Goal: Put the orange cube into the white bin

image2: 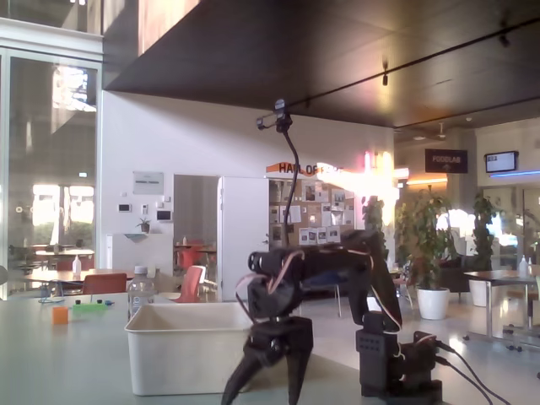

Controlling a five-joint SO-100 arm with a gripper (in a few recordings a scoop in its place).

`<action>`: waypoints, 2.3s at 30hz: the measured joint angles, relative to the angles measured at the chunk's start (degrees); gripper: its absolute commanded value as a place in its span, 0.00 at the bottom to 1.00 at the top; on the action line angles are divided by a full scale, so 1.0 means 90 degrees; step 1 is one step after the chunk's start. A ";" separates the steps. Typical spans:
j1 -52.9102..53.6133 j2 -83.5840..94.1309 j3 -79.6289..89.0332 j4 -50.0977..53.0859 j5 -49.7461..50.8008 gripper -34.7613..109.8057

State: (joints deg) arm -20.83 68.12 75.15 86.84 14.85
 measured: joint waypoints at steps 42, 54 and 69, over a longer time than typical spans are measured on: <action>0.0098 -0.1348 -0.0889 0.0000 0.0010 0.56; 0.0176 -0.1348 -0.0889 0.0000 0.0166 0.50; 0.0244 -0.1348 -0.0889 -0.0010 0.0166 0.45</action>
State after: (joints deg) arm -18.63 55.99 67.15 86.75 16.35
